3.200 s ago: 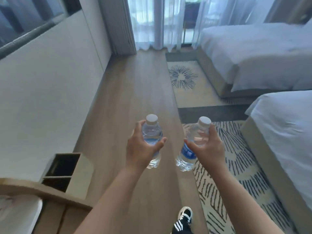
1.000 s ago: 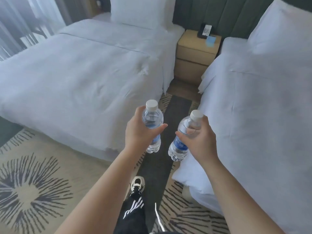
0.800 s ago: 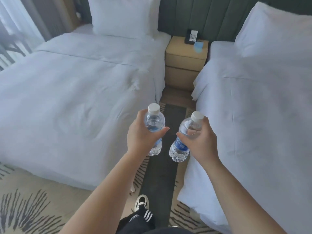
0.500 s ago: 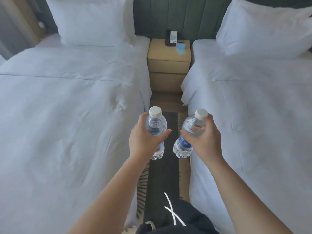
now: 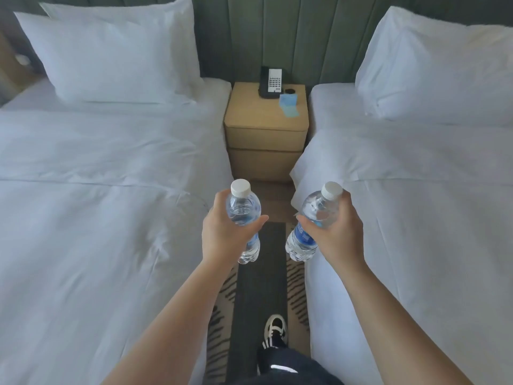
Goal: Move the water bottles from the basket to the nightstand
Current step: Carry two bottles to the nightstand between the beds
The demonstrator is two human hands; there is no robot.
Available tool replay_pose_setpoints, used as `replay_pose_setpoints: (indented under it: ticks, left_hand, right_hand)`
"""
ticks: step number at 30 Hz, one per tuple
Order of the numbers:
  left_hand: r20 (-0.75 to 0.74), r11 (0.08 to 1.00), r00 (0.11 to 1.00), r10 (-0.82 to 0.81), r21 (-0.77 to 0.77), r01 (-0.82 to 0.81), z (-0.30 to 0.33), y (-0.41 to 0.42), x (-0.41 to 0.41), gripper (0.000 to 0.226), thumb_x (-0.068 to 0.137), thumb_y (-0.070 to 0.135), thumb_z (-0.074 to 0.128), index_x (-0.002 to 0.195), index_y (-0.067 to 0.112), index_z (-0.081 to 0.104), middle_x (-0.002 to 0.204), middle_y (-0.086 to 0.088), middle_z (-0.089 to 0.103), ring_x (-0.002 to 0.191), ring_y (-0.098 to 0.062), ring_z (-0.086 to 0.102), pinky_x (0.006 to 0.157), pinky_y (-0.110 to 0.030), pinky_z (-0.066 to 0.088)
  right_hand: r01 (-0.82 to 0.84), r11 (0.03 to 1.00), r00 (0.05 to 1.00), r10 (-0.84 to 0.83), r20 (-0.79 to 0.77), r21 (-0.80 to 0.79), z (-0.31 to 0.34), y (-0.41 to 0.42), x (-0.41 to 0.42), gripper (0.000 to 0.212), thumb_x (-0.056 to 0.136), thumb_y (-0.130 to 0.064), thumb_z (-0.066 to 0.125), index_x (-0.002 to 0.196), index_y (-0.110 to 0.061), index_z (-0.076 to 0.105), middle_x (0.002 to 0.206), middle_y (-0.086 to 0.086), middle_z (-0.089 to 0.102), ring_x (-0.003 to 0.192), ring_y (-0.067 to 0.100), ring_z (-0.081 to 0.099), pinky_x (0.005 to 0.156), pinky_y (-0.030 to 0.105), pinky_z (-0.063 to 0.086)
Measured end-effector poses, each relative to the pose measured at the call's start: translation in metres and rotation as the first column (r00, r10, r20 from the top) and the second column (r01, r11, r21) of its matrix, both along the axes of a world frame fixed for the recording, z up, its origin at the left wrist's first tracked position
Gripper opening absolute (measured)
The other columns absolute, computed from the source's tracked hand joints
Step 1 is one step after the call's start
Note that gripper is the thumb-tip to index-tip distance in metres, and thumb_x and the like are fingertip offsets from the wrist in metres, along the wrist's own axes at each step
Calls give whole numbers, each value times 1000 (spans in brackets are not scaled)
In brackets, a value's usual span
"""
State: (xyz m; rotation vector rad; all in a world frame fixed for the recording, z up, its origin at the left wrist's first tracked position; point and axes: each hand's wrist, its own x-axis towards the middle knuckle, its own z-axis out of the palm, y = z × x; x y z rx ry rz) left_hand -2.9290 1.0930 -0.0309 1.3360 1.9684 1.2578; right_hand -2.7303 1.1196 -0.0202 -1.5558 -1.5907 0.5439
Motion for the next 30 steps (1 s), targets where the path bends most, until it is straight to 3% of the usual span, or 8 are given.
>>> replay_pose_setpoints:
  ticks: [5, 16, 20, 23, 25, 28, 30]
  left_hand:
    - [29, 1000, 999, 15, -13, -14, 12, 105, 2, 67, 60, 47, 85, 112, 39, 44, 103, 14, 61, 94, -12, 60, 73, -27, 45]
    - [38, 999, 999, 33, -30, -32, -2, 303, -35, 69, 61, 45, 86, 116, 37, 45, 105, 14, 62, 95, -12, 60, 74, -29, 51]
    - [60, 999, 998, 35, -20, -34, -12, 393, -68, 68, 60, 46, 86, 114, 39, 45, 97, 24, 58, 90, -3, 59, 67, -17, 44]
    - [82, 999, 996, 27, -38, -24, -15, 466, -97, 69, 60, 44, 86, 115, 38, 45, 101, 19, 60, 93, -7, 59, 73, -25, 48]
    - [97, 999, 995, 15, -53, -10, -15, 511, -114, 70, 60, 41, 87, 115, 38, 45, 100, 20, 59, 92, -5, 58, 71, -23, 47]
    - [93, 998, 996, -18, -57, 24, -13, 572, -137, 71, 61, 34, 89, 116, 36, 45, 98, 27, 55, 90, -1, 56, 70, -20, 44]
    - [90, 997, 996, -23, -67, 29, -15, 609, -150, 71, 61, 32, 88, 117, 33, 45, 98, 26, 54, 92, -5, 57, 71, -23, 45]
  right_hand:
    - [-9, 1000, 1000, 9, -9, -1, 9, 106, 6, 72, 65, -36, 85, 124, -22, 46, 115, -1, 63, 100, 18, 60, 78, 24, 45]
    - [-56, 998, 998, 55, -22, -31, -8, 309, -30, 70, 66, -35, 85, 122, -22, 46, 113, -6, 60, 99, 13, 57, 81, 32, 52]
    - [-61, 997, 997, 59, -42, -49, -22, 401, -62, 68, 64, -36, 85, 120, -25, 47, 111, -6, 62, 96, 13, 58, 77, 25, 45]
    - [-74, 995, 996, 71, -51, -65, -26, 473, -91, 66, 64, -34, 86, 116, -26, 48, 107, -8, 61, 94, 10, 57, 72, 13, 41]
    - [-76, 995, 996, 74, -47, -59, -24, 519, -109, 62, 63, -33, 86, 111, -28, 47, 102, -13, 58, 88, 0, 54, 67, 1, 35]
    - [-72, 996, 996, 68, -61, -59, -21, 579, -130, 60, 63, -31, 87, 105, -32, 44, 98, -15, 55, 86, -10, 54, 66, -5, 35]
    - [-69, 996, 995, 64, -72, -65, -20, 616, -140, 58, 63, -29, 87, 104, -31, 46, 98, -10, 59, 86, -7, 55, 67, -3, 37]
